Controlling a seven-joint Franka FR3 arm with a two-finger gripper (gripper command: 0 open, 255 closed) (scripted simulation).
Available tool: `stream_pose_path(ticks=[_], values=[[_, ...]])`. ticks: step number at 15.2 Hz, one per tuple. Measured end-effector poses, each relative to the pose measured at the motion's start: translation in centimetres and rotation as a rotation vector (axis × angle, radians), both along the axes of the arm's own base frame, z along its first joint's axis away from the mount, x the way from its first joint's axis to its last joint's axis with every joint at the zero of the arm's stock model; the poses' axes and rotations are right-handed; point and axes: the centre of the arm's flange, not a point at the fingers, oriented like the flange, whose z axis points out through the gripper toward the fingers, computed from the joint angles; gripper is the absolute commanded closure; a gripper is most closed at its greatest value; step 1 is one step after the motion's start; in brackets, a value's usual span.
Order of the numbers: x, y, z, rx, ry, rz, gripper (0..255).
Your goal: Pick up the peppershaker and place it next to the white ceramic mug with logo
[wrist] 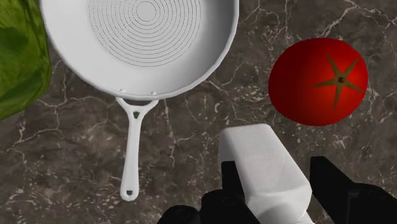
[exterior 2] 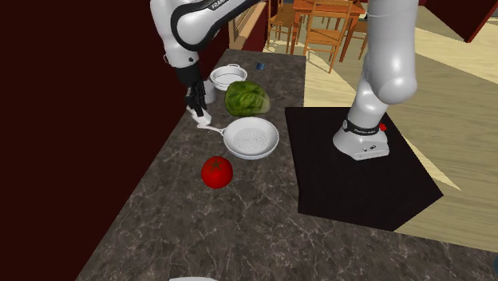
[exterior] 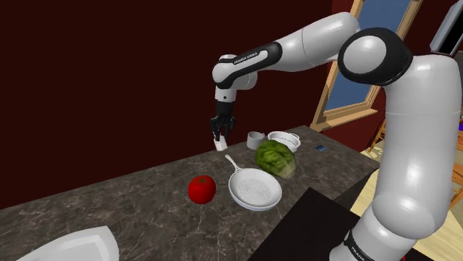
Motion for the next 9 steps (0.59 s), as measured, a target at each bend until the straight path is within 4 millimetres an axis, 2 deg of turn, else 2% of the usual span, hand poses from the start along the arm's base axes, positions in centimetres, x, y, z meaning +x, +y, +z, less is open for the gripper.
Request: stream_pose_path(ticks=[4, 9], values=[[0.9, -5.0, -0.3, 0.0, 0.0, 0.0, 255], [3.0, -11.5, -0.3, 0.0, -0.001, 0.001, 255]])
